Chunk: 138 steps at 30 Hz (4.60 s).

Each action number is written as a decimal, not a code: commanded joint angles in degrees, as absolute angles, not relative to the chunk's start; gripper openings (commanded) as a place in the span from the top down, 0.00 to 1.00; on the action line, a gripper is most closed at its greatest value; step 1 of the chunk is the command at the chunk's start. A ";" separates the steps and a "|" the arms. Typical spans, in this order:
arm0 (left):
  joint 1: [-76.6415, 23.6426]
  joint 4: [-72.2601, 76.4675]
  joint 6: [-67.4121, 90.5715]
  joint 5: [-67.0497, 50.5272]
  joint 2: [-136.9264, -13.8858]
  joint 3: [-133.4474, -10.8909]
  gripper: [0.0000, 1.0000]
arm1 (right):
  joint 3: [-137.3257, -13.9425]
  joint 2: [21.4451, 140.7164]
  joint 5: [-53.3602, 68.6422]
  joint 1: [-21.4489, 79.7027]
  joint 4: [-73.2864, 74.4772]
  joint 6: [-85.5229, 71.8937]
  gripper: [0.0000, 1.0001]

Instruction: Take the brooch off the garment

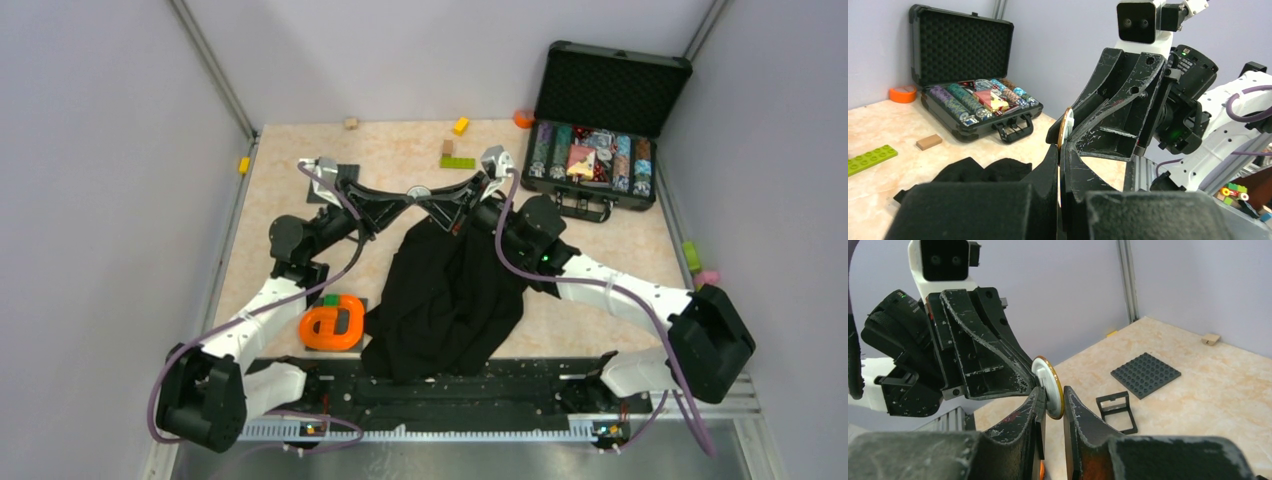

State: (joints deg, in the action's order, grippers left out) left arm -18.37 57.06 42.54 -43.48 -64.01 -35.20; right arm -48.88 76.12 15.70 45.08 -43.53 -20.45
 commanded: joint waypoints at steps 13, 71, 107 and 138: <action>-22.94 64.05 43.10 -42.92 -62.21 -32.24 1.00 | -47.25 78.36 4.58 45.00 -55.16 -32.09 0.96; -22.99 59.96 46.31 -33.17 -62.95 -33.42 1.00 | -45.13 77.37 3.81 46.82 -55.22 -13.64 0.89; -22.71 52.73 42.61 -33.32 -61.03 -34.38 0.94 | -40.44 78.81 10.74 44.40 -65.64 -17.60 1.00; -20.78 64.99 51.85 -39.05 -68.04 -36.72 0.61 | -40.35 89.16 24.66 35.77 -89.87 -57.88 1.00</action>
State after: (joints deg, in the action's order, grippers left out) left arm -21.04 57.56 48.77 -37.01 -66.96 -34.52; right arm -39.07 88.77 23.40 36.18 -84.79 -55.68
